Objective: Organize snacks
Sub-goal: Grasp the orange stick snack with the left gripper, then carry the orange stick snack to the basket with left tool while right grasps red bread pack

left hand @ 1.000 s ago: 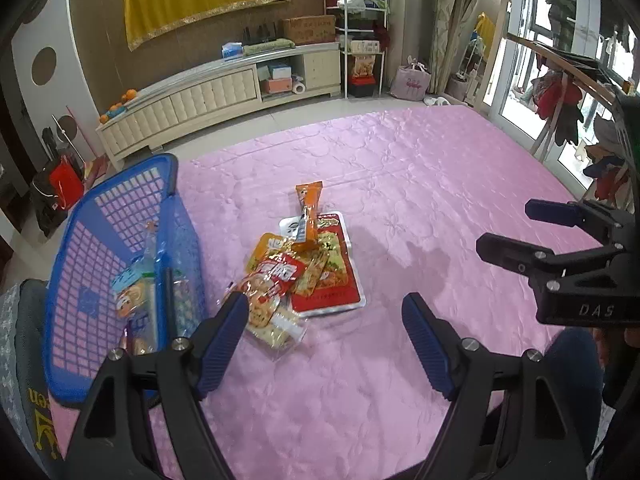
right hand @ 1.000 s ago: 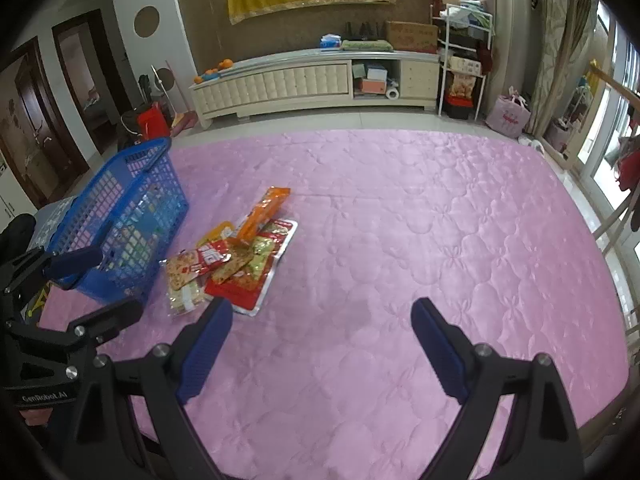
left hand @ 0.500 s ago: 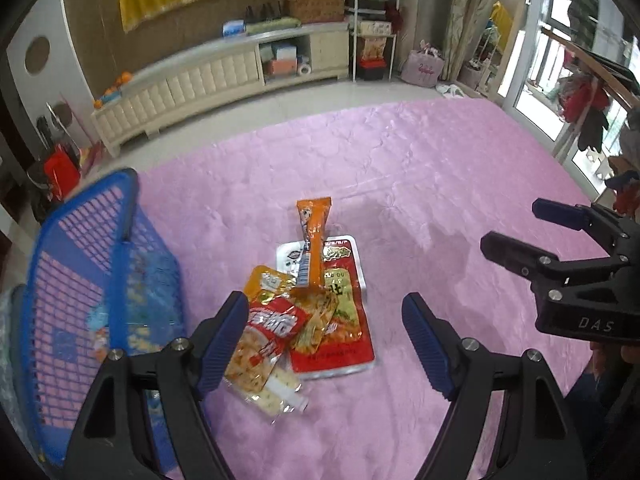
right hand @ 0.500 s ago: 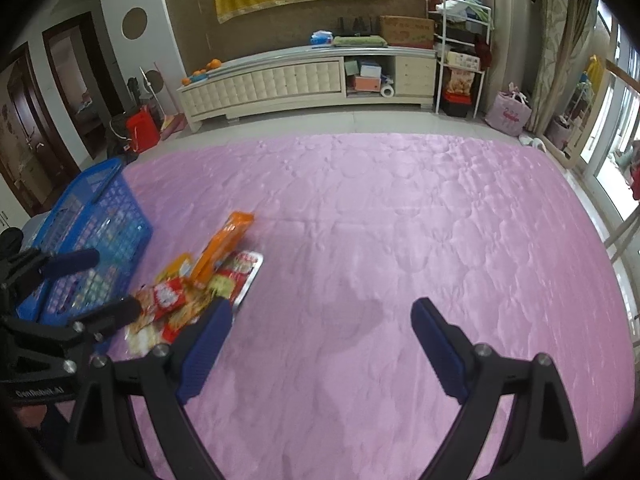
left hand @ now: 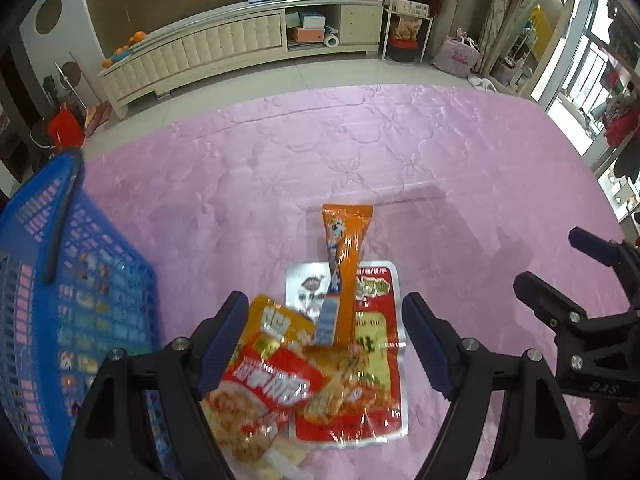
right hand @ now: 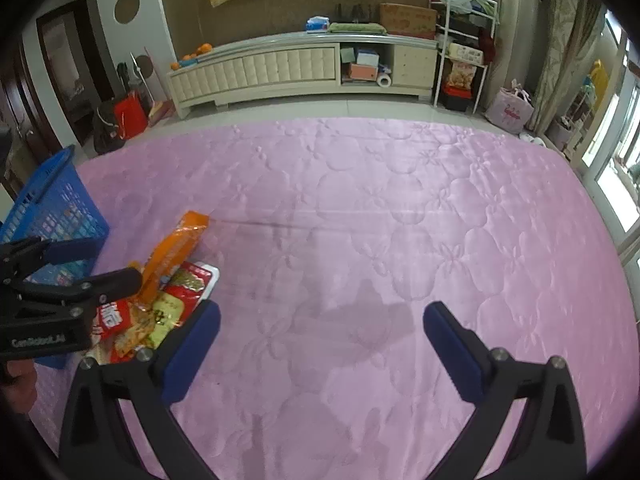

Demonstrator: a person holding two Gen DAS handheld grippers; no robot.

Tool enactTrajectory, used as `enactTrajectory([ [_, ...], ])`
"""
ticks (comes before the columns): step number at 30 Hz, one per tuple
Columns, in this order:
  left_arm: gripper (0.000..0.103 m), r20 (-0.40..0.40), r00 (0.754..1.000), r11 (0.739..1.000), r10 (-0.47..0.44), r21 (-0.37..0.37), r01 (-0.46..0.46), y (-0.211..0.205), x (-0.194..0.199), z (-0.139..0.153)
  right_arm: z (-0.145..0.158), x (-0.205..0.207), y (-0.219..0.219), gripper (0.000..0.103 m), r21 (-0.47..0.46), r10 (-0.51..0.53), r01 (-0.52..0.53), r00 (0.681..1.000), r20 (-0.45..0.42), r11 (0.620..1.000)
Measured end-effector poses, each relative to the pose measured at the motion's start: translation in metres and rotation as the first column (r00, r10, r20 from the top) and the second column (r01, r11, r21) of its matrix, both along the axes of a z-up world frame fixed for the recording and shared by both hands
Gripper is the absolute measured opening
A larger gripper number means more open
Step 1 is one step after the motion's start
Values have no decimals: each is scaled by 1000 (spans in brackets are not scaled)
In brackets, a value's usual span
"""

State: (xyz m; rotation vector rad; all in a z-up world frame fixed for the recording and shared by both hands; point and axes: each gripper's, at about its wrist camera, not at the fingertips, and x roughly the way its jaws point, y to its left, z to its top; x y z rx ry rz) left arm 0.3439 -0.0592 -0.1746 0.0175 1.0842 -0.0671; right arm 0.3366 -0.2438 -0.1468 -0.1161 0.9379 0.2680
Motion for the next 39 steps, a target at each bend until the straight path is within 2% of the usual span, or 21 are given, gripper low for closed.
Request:
enactTrajectory([
  [4, 77, -33, 999, 999, -25, 40, 26, -15, 14, -12, -8, 10, 4, 103, -29, -7, 7, 1000, -16, 1000],
  [7, 76, -40, 998, 997, -41, 58, 43, -21, 21, -18, -14, 16, 6, 103, -17, -23, 22, 999, -48, 1000],
  [10, 67, -51, 997, 995, -52, 77, 56, -23, 27, -23, -15, 19, 5, 103, -2, -30, 30, 998, -62, 1000],
  [13, 53, -77, 996, 996, -47, 78, 53, -22, 31, -28, -10, 16, 3, 103, 19, -38, 39, 998, -58, 999],
  [19, 16, -83, 994, 992, -78, 94, 85, -25, 28, -34, -9, 17, 2, 103, 20, -40, 42, 996, -75, 999],
  [24, 13, -42, 996, 993, -84, 77, 87, -26, 18, -23, -5, 19, 4, 103, 13, -43, 44, 995, -92, 999],
  [29, 13, -19, 998, 997, -66, 49, 67, -18, 4, -6, 7, 14, 8, 103, 21, -37, 38, 997, -73, 999],
  [34, 13, 36, 997, 998, -66, 24, 65, -5, -23, 26, 9, 10, 21, 103, 1, -20, 20, 998, -64, 1000],
  [39, 13, 132, 991, 1000, -10, 2, 10, 26, -50, 61, 8, 0, 51, 103, 36, 50, -47, 997, -67, 998],
])
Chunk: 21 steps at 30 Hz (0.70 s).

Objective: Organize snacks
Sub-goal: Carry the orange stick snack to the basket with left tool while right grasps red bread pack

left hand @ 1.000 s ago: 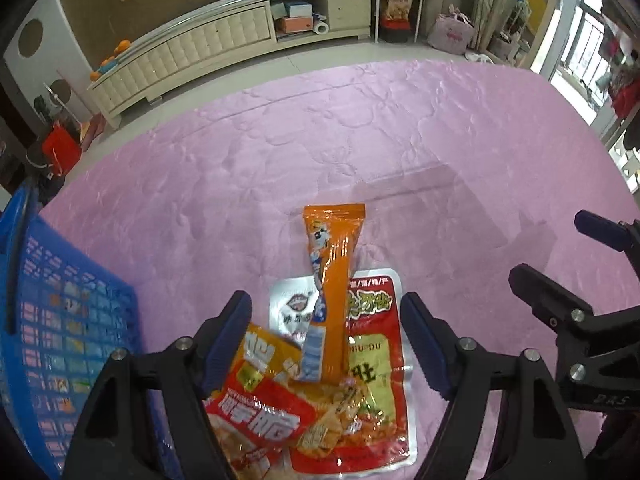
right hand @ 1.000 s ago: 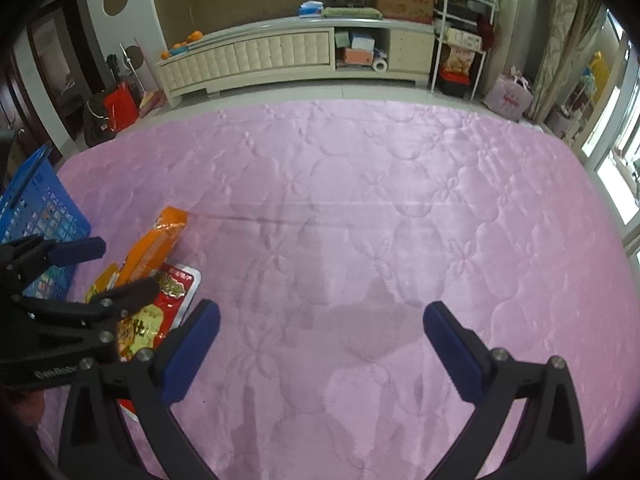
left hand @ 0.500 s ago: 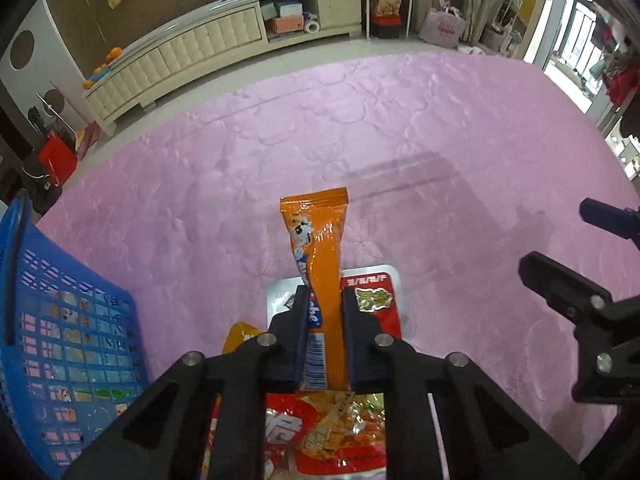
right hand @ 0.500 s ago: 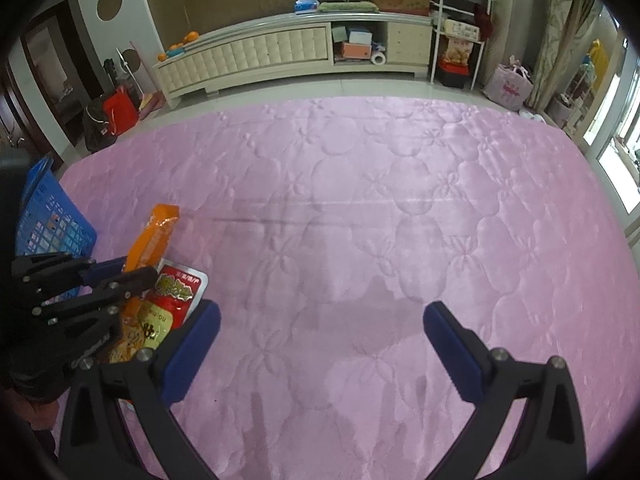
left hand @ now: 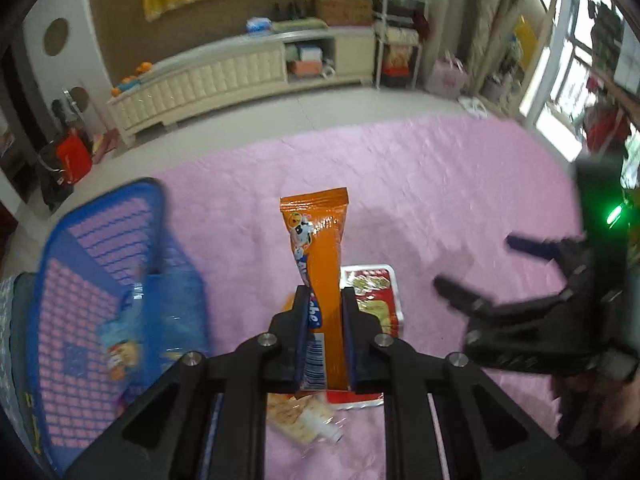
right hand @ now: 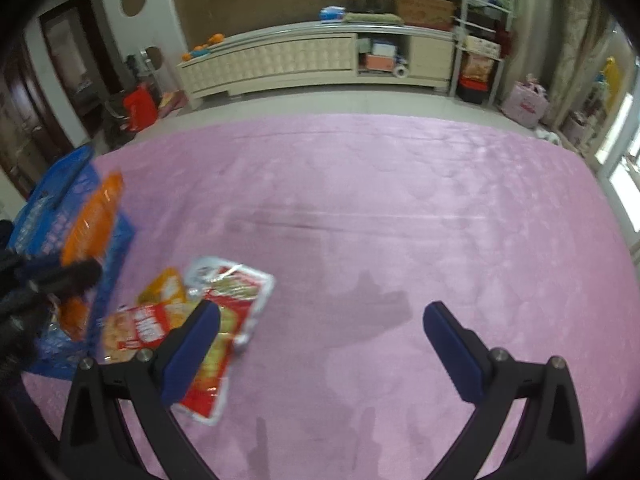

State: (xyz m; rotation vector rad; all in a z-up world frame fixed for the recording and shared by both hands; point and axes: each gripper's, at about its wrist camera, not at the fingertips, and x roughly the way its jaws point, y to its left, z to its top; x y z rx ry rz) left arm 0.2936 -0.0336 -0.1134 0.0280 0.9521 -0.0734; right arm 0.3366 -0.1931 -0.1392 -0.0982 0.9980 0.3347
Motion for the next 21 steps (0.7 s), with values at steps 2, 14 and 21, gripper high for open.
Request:
enactTrajectory([
  [2, 13, 25, 1000, 1000, 18, -8, -18, 14, -8, 10, -3, -6, 16, 103, 3, 49, -49, 999, -10, 999],
  [14, 13, 77, 987, 990, 140, -34, -138, 102, -56, 27, -8, -40, 109, 103, -11, 340, -341, 939, -54, 940],
  [21, 13, 41, 982, 981, 186, -57, -183, 134, -64, 11, -30, -33, 143, 103, -63, 408, -417, 905, -121, 907],
])
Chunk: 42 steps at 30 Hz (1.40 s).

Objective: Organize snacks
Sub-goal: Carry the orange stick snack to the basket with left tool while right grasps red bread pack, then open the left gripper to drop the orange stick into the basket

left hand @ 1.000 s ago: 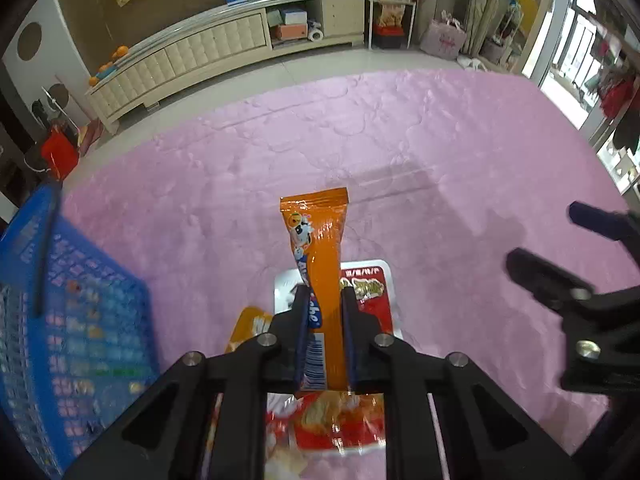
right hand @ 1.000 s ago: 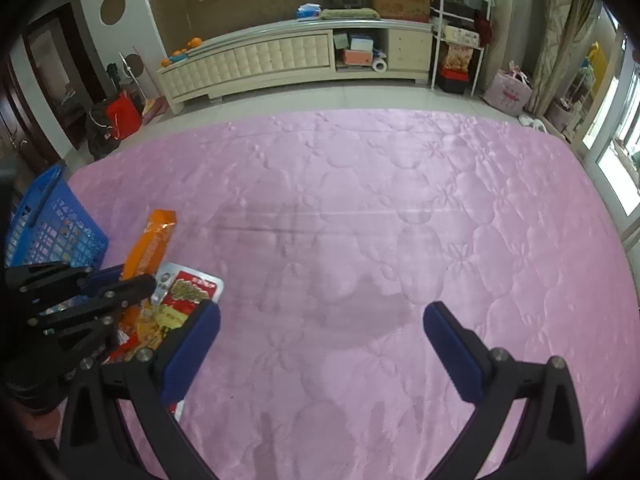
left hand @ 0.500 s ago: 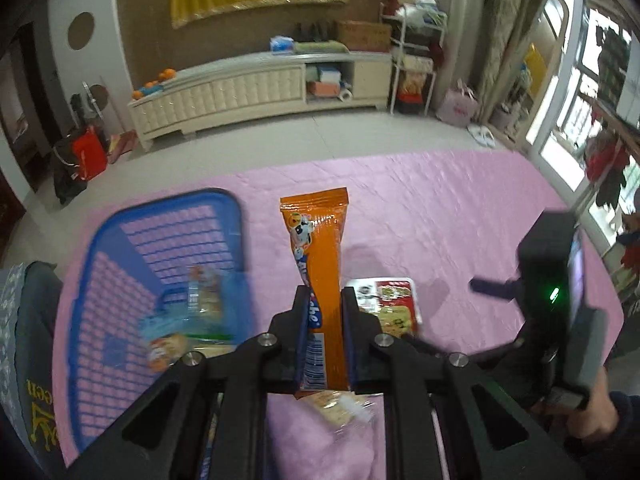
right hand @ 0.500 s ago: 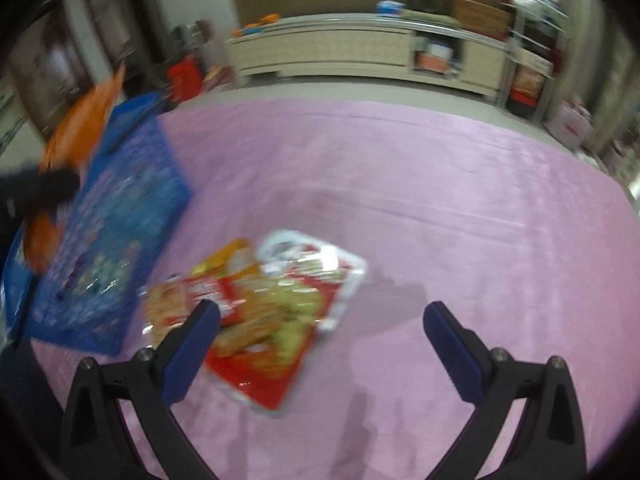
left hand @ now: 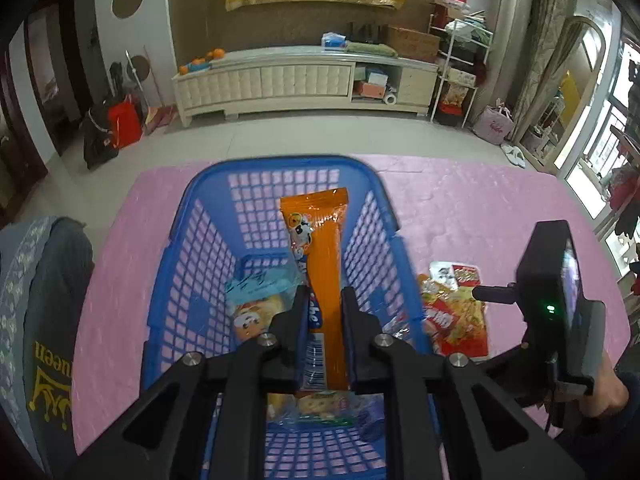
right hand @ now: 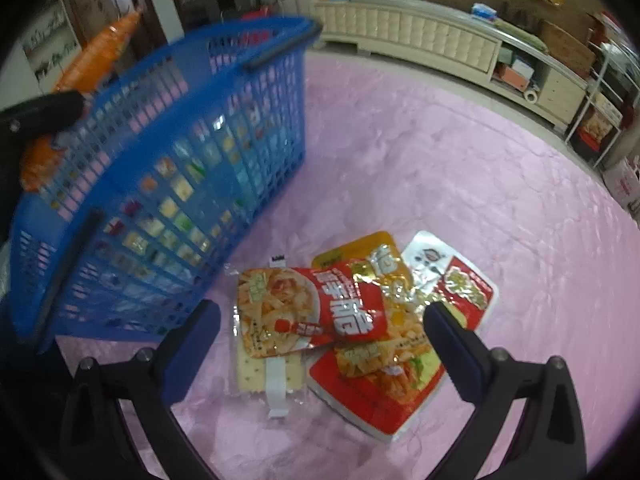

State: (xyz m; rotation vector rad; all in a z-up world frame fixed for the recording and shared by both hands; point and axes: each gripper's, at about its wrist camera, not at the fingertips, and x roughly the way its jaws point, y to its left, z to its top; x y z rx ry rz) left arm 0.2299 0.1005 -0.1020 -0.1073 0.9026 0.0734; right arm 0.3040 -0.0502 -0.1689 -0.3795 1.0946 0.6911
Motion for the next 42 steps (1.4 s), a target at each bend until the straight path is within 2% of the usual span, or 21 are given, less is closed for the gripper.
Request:
enactTrajectory([
  [6, 13, -15, 1000, 1000, 2, -14, -2, 9, 1, -11, -22, 10, 15, 102, -92, 62, -64, 998, -29, 994],
  [12, 13, -33, 999, 1000, -2, -26, 1, 10, 6, -22, -29, 20, 16, 101, -94, 82, -86, 996, -45, 992],
  [17, 13, -45, 999, 1000, 2, -26, -3, 16, 10, -26, -32, 32, 18, 92, -60, 88, -93, 994, -69, 994],
  [18, 13, -47, 999, 1000, 4, -30, -5, 18, 10, -27, -33, 33, 17, 88, -52, 88, -92, 993, -74, 994],
  [19, 13, -50, 999, 999, 4, -33, -6, 20, 9, -28, -32, 34, 15, 76, -30, 90, -93, 992, -87, 995],
  [20, 14, -53, 999, 999, 4, -35, -6, 19, 9, -28, -31, 35, 15, 71, -15, 85, -87, 992, -96, 996],
  [23, 14, -66, 998, 999, -1, -41, -1, 19, 10, -32, -28, 40, 18, 62, -20, 86, -88, 993, -86, 996],
  [28, 14, -58, 998, 998, -38, -47, 35, 10, 9, -31, -26, 39, 15, 58, -28, 88, -90, 994, -61, 996],
  [34, 14, -62, 996, 995, -72, -79, 67, 3, 6, -35, -20, 19, -2, 58, 5, 58, -58, 996, -62, 998],
  [35, 19, -67, 995, 994, -76, -79, 70, 1, 5, -36, -17, 18, -5, 58, 13, 51, -50, 997, -62, 999],
  [36, 33, -73, 994, 995, -78, -73, 73, -1, 5, -37, -14, 15, -6, 58, 18, 45, -44, 997, -60, 999],
  [38, 46, -72, 995, 996, -76, -59, 72, -3, 3, -37, -9, 16, -9, 58, 29, 34, -33, 998, -56, 999],
  [42, 48, -57, 995, 996, -76, -40, 74, -7, -5, -31, 5, 9, -16, 58, 43, 23, -21, 999, -31, 999],
])
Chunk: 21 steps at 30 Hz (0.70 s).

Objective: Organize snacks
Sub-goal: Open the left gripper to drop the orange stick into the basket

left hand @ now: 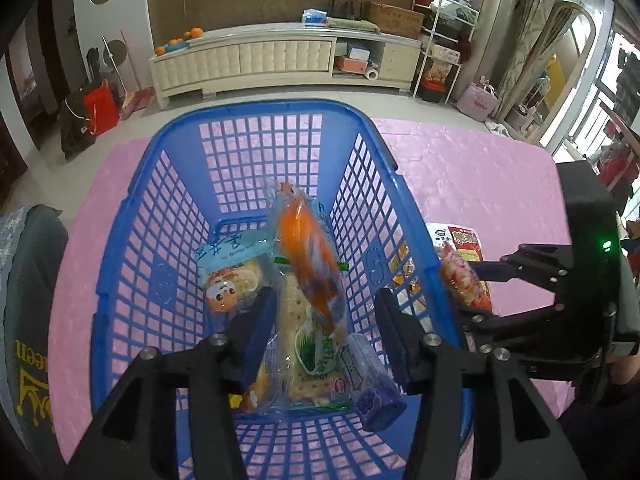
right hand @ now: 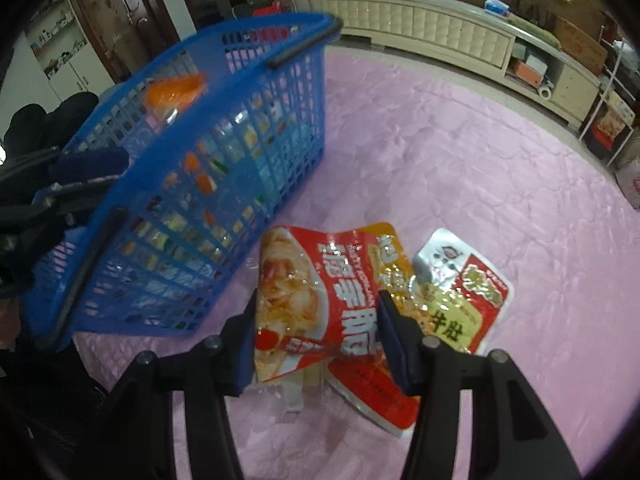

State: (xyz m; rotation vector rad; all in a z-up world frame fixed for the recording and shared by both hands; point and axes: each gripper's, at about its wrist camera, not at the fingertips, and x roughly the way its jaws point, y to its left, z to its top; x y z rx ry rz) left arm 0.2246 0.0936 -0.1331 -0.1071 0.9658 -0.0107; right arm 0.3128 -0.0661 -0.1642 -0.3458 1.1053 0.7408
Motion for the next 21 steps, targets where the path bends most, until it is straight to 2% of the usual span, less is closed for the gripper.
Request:
enactTrajectory([
  [10, 52, 57, 998, 1000, -1, 13, 1, 0, -33, 26, 39, -34, -5, 58, 9, -28, 27, 997, 72, 1000],
  [14, 53, 78, 997, 1000, 3, 18, -5, 5, -47, 35, 53, -41, -8, 58, 52, -51, 48, 997, 65, 997],
  [21, 62, 122, 992, 1000, 28, 6, -29, 23, -68, 54, 86, -60, 2, 58, 57, -60, 53, 990, 129, 997],
])
